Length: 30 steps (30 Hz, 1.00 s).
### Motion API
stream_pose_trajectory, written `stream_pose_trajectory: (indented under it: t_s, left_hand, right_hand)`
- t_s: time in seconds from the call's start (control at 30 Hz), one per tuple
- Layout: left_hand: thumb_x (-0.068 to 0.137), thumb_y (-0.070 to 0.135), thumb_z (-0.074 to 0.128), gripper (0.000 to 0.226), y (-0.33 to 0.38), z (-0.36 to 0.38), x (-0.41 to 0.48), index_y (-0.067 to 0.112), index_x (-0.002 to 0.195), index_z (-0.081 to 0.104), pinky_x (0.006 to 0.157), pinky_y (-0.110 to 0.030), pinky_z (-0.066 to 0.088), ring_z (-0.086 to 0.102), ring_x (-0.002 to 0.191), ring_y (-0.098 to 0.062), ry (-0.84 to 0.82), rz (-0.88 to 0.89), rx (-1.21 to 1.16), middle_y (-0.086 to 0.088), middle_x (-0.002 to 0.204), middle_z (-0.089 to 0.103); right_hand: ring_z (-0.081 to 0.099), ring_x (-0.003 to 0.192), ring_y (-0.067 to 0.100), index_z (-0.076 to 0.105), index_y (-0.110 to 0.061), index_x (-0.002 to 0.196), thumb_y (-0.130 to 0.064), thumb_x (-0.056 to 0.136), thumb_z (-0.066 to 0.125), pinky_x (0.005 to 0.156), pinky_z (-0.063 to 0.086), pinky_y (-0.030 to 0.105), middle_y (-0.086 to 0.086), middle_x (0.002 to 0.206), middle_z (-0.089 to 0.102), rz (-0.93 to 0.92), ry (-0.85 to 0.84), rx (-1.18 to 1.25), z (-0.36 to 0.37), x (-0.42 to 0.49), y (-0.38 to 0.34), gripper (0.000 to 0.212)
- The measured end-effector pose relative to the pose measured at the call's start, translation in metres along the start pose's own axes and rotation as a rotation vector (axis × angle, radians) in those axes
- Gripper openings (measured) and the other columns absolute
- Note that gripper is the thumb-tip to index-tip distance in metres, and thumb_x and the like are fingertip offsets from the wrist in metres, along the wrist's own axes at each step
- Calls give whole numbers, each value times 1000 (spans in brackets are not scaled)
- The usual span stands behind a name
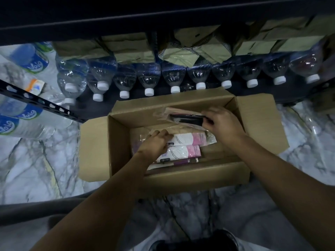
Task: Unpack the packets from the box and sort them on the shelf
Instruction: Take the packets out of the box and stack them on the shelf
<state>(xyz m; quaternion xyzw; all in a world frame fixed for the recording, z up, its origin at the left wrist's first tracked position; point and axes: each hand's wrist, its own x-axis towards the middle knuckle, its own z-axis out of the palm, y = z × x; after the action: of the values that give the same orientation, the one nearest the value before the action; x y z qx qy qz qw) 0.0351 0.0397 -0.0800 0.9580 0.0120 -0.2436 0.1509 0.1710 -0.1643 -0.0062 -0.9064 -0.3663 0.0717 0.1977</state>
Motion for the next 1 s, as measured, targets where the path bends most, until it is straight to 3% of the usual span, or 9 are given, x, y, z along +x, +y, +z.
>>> stream_pose_trajectory:
  t_s: [0.13, 0.27, 0.43, 0.6, 0.73, 0.9, 1.0]
  left_hand:
    - [91, 21, 57, 52, -1, -8, -10, 20, 142, 44, 101, -43, 39, 37, 130, -29, -14, -48, 15, -3, 146, 38]
    - [88, 41, 62, 50, -8, -8, -28, 23, 133, 49, 91, -43, 46, 40, 128, -28, 31, -127, -74, -2, 138, 43]
    - [82, 48, 64, 52, -5, 3, -40, 25, 124, 46, 99, -42, 39, 39, 125, -25, -9, -100, -18, 0, 130, 40]
    - [73, 58, 71, 78, 3, 10, -36, 24, 134, 36, 97, -44, 37, 37, 126, -23, -62, -109, 19, 0, 136, 36]
    - [70, 49, 77, 92, -1, 13, -28, 20, 141, 28, 97, -45, 44, 39, 126, -25, -53, -93, 157, -3, 139, 34]
    - [82, 29, 70, 76, -5, 13, -20, 20, 144, 27, 98, -47, 41, 36, 127, -30, -68, -103, 81, -6, 140, 32]
    - [77, 41, 72, 86, -5, 10, -21, 21, 146, 25, 100, -47, 40, 35, 128, -29, -82, -71, 40, -5, 143, 31]
  right_hand:
    - [59, 78, 33, 70, -5, 97, -7, 78, 64, 69, 51, 39, 13, 81, 64, -12, 18, 3, -1, 2, -1, 21]
    - [58, 77, 33, 70, -6, 96, -9, 78, 64, 68, 49, 37, 12, 79, 63, -13, 29, 0, -2, 3, -2, 19]
    - [57, 80, 32, 70, -8, 98, -11, 80, 64, 69, 47, 37, 11, 81, 63, 11, 3, 0, -1, 2, -4, 19]
    - [57, 83, 31, 70, -8, 102, -12, 81, 63, 73, 47, 37, 11, 84, 64, 14, -9, 0, -1, 1, -4, 22]
    - [57, 83, 30, 69, -8, 102, -13, 82, 62, 73, 47, 37, 11, 84, 64, 8, -14, -4, 1, 3, -4, 21]
    - [57, 86, 30, 69, -8, 104, -13, 83, 61, 76, 49, 40, 11, 88, 65, 14, -14, -3, 2, 4, -4, 23]
    - [58, 85, 31, 69, -7, 105, -11, 82, 63, 74, 50, 40, 11, 87, 66, 10, -7, 14, 3, 5, -3, 25]
